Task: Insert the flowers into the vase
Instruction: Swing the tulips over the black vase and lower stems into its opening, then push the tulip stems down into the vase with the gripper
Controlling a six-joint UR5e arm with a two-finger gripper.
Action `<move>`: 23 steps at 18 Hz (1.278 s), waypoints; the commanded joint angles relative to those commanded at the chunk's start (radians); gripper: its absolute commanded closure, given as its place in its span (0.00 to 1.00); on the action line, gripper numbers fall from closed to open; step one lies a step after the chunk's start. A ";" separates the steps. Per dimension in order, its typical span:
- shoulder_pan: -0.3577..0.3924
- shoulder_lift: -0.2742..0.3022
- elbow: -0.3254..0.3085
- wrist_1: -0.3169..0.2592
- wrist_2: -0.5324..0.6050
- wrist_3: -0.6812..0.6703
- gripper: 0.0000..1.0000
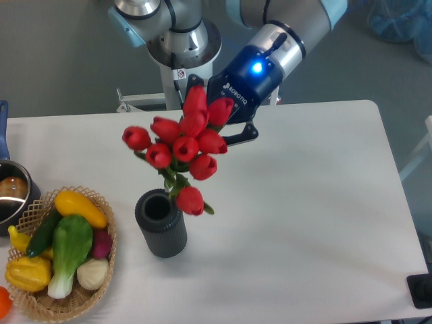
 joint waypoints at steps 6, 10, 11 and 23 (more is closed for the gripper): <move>-0.011 -0.058 0.006 0.008 -0.049 0.054 0.96; -0.012 -0.064 0.006 0.009 -0.048 0.057 0.96; -0.012 -0.067 0.006 0.009 -0.046 0.057 0.96; -0.025 -0.100 -0.003 0.015 0.000 0.074 0.96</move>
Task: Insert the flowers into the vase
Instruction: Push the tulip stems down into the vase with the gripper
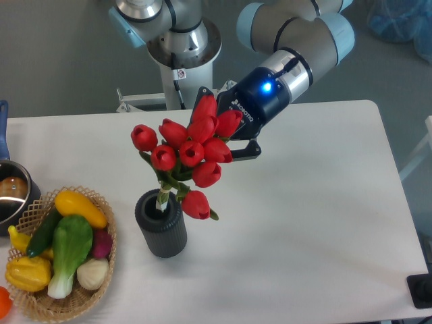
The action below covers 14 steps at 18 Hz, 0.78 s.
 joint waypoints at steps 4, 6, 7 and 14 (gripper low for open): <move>-0.018 -0.008 -0.008 0.000 0.025 0.009 0.95; -0.018 -0.011 -0.008 0.000 0.025 0.009 0.95; -0.020 -0.015 -0.008 0.000 0.025 0.009 0.95; -0.070 -0.031 -0.034 0.005 0.113 0.014 0.91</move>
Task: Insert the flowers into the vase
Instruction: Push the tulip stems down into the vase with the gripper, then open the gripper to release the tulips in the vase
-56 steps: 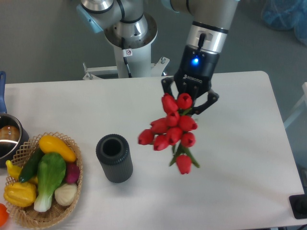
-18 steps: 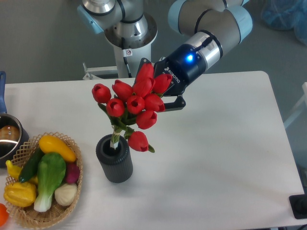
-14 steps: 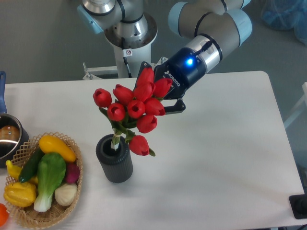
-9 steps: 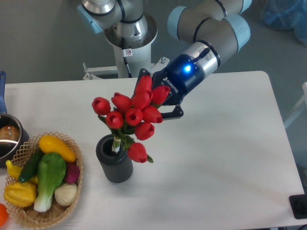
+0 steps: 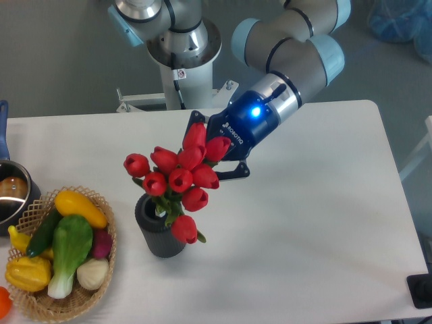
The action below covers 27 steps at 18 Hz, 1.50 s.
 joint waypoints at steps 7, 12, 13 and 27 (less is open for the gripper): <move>-0.020 -0.031 -0.031 -0.002 0.043 0.052 0.82; -0.020 -0.032 -0.060 -0.003 0.066 0.069 0.52; -0.020 -0.032 -0.061 -0.005 0.075 0.068 0.44; -0.002 -0.015 -0.089 -0.008 0.199 0.069 0.00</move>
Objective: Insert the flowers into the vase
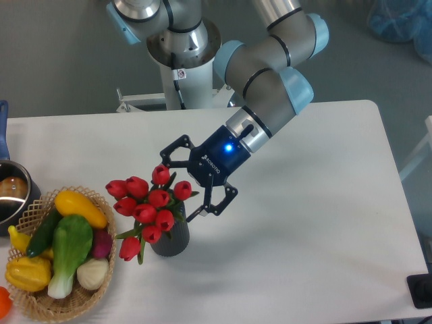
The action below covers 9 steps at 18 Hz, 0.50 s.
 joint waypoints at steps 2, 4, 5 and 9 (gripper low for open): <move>0.005 0.018 -0.008 -0.002 0.047 0.000 0.00; 0.011 0.041 -0.015 -0.003 0.104 0.000 0.00; 0.011 0.051 -0.015 -0.003 0.141 0.000 0.00; 0.005 0.084 -0.017 -0.003 0.326 0.000 0.00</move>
